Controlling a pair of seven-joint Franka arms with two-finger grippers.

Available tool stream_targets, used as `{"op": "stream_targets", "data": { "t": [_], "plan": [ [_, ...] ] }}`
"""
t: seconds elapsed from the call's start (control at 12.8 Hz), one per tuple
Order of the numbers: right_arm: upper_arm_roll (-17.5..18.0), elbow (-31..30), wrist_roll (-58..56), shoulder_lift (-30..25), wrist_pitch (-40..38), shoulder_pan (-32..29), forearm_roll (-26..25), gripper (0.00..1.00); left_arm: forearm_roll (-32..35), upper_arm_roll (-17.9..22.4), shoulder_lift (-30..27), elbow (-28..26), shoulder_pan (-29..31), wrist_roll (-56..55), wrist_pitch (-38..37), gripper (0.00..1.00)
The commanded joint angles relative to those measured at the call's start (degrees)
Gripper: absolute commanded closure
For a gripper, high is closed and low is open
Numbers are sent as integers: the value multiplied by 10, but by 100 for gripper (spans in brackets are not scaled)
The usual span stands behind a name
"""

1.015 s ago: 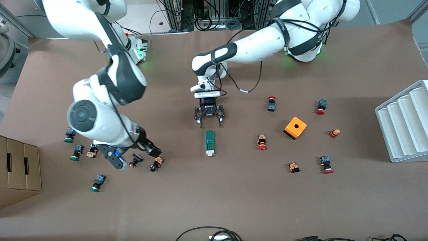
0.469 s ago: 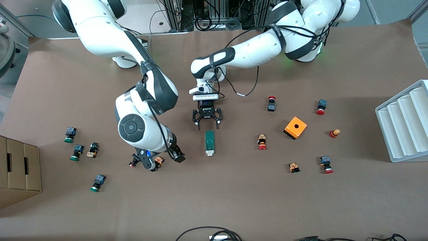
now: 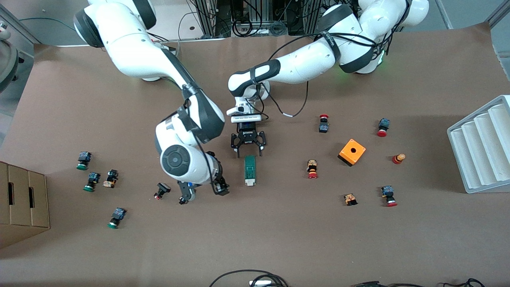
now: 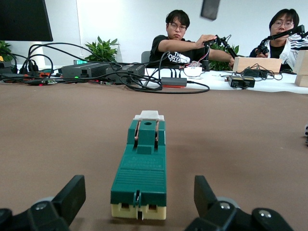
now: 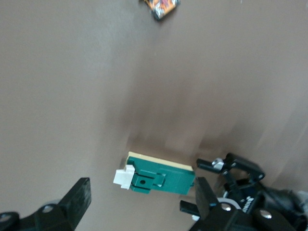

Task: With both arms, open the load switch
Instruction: 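Hold the switch with the left gripper while the right gripper reaches the lever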

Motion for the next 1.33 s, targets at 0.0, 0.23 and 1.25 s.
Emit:
{"op": "stream_targets", "data": {
  "t": [0.0, 0.23, 1.25],
  "plan": [
    [-9, 49, 62, 43, 14, 16, 13, 3, 8, 2, 9, 14, -4, -4, -5, 1],
    [-8, 68, 103, 72, 40, 25, 16, 6, 9, 11, 13, 17, -4, -4, -2, 1],
    [-1, 104, 156, 146, 113, 26, 85, 28, 23, 15, 34, 51, -14, -4, 8, 0]
  ]
}}
